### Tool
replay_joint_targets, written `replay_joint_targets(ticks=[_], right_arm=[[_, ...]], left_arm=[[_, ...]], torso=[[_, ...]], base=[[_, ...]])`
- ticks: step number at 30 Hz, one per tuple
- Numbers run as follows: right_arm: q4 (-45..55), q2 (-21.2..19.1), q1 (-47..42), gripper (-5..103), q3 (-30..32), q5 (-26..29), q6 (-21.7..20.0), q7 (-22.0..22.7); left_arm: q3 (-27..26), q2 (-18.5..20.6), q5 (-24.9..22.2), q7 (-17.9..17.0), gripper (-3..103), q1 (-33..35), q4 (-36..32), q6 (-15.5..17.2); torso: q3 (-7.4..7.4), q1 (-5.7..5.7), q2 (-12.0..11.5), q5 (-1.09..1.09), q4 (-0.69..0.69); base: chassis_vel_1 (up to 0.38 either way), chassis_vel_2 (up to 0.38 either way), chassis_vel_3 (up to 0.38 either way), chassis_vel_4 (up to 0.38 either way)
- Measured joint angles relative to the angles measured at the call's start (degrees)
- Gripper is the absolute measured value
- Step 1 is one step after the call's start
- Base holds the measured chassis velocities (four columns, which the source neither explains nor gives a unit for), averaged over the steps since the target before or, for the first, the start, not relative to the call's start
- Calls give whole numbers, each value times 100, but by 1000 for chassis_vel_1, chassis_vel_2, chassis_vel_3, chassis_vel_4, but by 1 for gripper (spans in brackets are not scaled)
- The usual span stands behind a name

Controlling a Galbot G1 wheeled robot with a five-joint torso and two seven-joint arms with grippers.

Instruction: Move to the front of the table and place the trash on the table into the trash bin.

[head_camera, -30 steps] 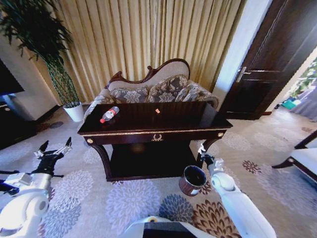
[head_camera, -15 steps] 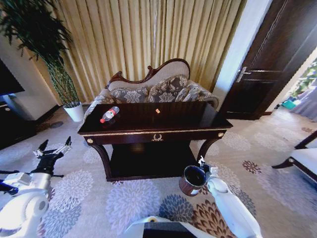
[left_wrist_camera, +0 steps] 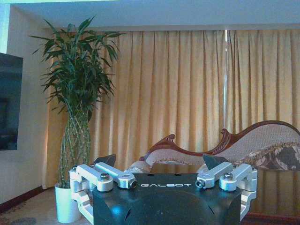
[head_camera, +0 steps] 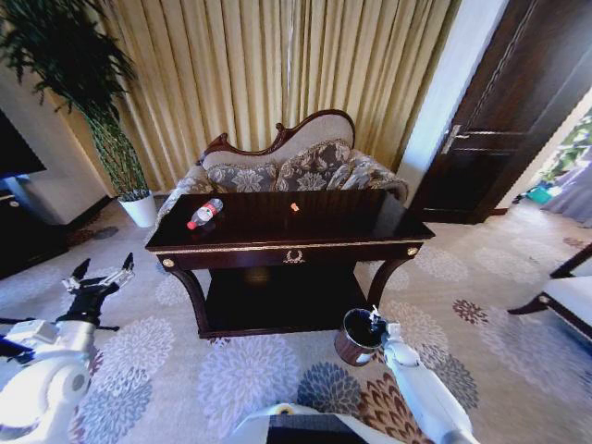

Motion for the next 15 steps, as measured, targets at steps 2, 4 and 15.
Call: replay_joint_targets(ticks=[2, 4, 15], right_arm=[[7, 0, 9, 0, 3, 12, 0, 0], [17, -5, 19, 0, 4, 38, 0, 0], [88, -13, -26, 0, 2, 50, 21, -16]], left_arm=[[0, 0, 0, 0, 100, 0, -1, 1], [-3, 4, 0, 0, 100, -1, -1, 2], [-11, 6, 0, 2, 100, 13, 5, 2]], torso=[[0, 0, 0, 0, 0], [0, 0, 0, 0, 1], [0, 0, 0, 0, 0]], base=[[0, 0, 0, 0], [0, 0, 0, 0], [0, 0, 0, 0]])
